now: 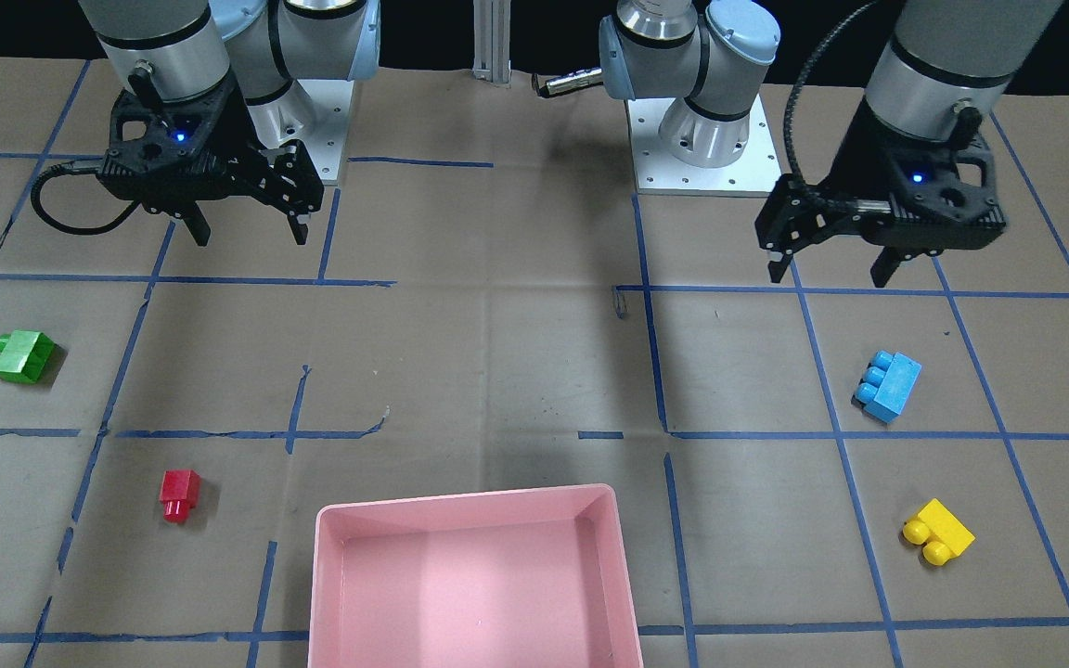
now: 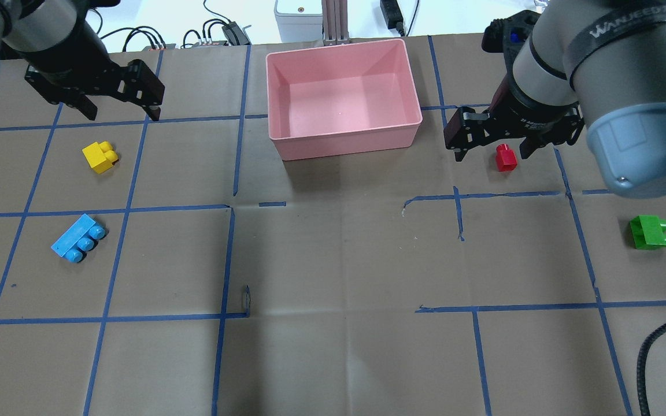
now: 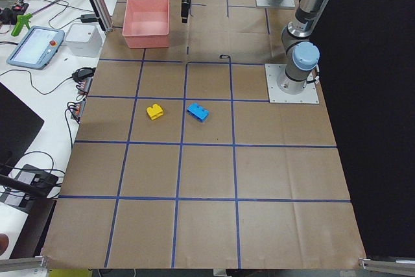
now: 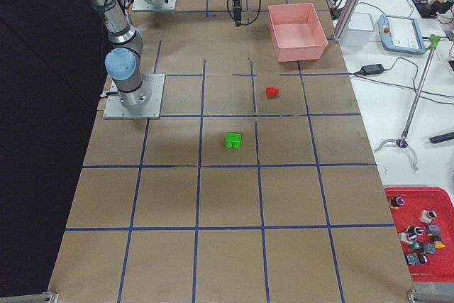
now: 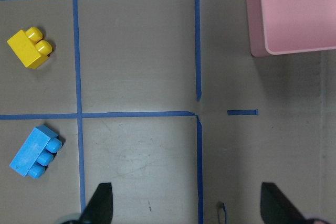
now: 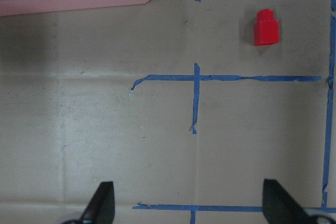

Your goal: Put all blocks into box

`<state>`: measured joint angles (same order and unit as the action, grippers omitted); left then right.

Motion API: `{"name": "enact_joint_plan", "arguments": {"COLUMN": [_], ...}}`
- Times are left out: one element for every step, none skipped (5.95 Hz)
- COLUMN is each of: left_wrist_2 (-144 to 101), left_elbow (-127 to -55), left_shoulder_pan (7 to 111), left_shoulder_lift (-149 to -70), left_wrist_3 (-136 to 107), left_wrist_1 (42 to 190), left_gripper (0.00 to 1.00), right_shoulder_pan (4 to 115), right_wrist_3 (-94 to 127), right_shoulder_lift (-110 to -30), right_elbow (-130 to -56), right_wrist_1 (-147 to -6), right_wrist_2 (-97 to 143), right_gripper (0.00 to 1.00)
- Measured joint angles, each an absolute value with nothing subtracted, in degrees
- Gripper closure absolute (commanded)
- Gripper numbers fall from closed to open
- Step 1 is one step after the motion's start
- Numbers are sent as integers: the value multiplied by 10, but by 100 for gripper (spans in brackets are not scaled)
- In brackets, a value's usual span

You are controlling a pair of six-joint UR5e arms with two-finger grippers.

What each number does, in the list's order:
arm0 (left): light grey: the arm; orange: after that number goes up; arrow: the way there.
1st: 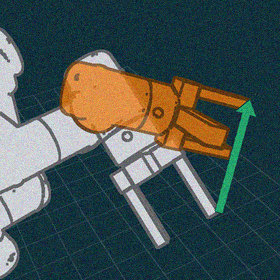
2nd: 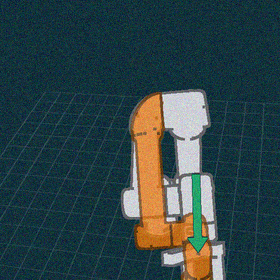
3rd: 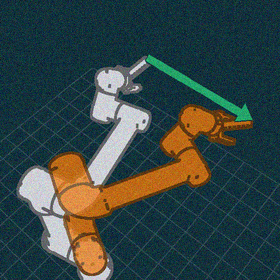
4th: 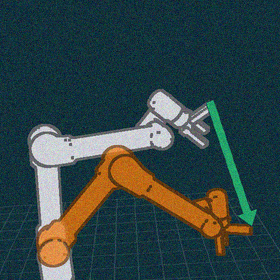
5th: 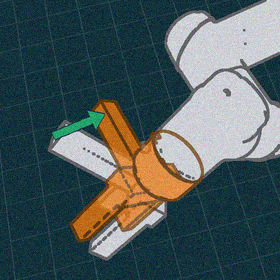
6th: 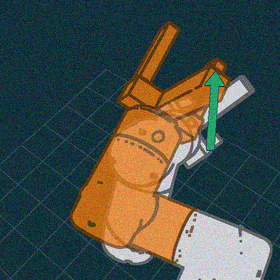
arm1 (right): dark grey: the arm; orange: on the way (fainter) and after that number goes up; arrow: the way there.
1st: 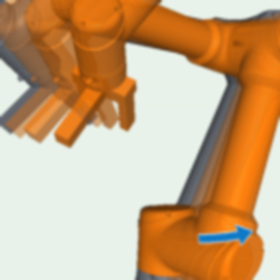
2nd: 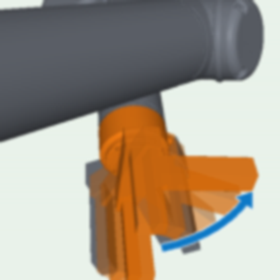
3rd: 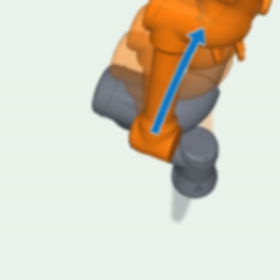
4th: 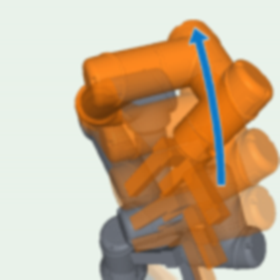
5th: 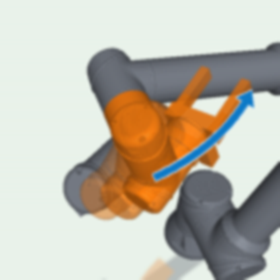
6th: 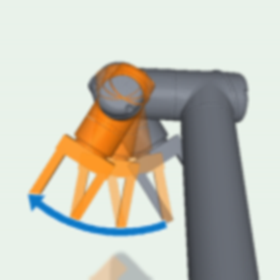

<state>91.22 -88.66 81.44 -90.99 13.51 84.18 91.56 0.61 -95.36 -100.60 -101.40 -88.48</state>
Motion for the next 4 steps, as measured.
{"name": "enact_joint_plan", "arguments": {"left_wrist_2": [911,910,910,910], "left_elbow": [-887,-887,-889,-894], "left_shoulder_pan": [752,679,616,569], "left_shoulder_lift": [-910,-914,-923,-934], "left_wrist_3": [224,337,454,573], "left_wrist_1": [846,850,849,841], "left_gripper": [2,2,2,2], "right_shoulder_pan": [909,904,887,838], "right_wrist_3": [0,-2,-18,-67], "right_shoulder_lift": [-954,-953,-953,-954], "right_elbow": [-1006,-1009,-1014,-1021], "right_wrist_1": [-1010,-994,-977,-973], "right_wrist_2": [-884,-885,-889,-889], "right_gripper": [0,0,0,0]}}
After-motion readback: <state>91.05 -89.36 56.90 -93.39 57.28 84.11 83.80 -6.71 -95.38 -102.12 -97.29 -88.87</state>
